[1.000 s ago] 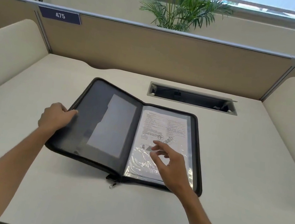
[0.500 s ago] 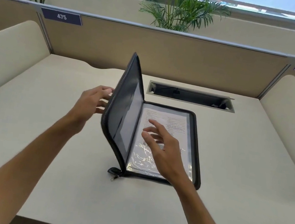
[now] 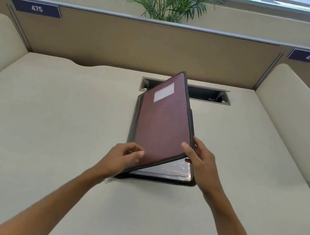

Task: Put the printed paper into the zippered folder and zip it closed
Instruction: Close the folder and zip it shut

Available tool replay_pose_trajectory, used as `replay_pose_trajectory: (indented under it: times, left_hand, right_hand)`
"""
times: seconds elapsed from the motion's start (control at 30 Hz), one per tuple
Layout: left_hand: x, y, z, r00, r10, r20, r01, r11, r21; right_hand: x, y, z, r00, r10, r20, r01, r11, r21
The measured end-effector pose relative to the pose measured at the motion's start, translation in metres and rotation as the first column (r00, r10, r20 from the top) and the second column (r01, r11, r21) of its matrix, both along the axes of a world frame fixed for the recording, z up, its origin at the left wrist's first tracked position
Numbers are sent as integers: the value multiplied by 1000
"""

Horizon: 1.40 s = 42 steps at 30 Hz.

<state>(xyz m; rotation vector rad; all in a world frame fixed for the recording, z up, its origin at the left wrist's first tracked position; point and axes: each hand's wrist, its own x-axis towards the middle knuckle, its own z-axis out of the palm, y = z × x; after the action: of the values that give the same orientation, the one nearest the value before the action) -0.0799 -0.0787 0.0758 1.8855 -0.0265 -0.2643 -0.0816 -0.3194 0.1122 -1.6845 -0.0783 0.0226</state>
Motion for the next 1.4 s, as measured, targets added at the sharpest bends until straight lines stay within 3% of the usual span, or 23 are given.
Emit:
replay_pose_trajectory:
  times: [0.2,0.37,0.53,0.73,0.97,1.1,1.17,1.3,1.4]
  left_hand:
    - [-4,9,-27,988,136,70,-147,969,197]
    - [-9,29,-50,965,230,122,-256,926,277]
    - [-19,50,-67,963,244,116,-270,889,370]
    - [-34,57,-74,973,216,78,-229,908,352]
    - [-46,61,-75,991,66,116,-111,886,450]
    - [-47,65,-79,986,30,165,-101,891,443]
    - [-46,67,-78,987,10,158,-79,898,434]
    - [-48,68,-77,991,68,114,-103,934,342]
    - [-49,69,-77,993,91,74,-108,956,272]
  right_hand:
    - [-9,-30,-29,991,-70,-117,67,997,-36]
    - [-11,-39,-48,985,-134,-113,110,974,-196]
    - [-11,-41,-65,977,-190,-101,149,935,-321]
    - [-11,-42,-90,954,-289,-81,230,879,-418]
    - [-15,-36,-109,942,-325,-83,212,769,-603]
    - [-23,-21,-113,953,-301,45,207,535,-819]
    - [-29,-7,-113,961,-239,139,242,479,-844]
    - [-44,31,-115,974,-109,199,225,562,-796]
    - [-53,63,-117,992,-20,128,107,675,-730]
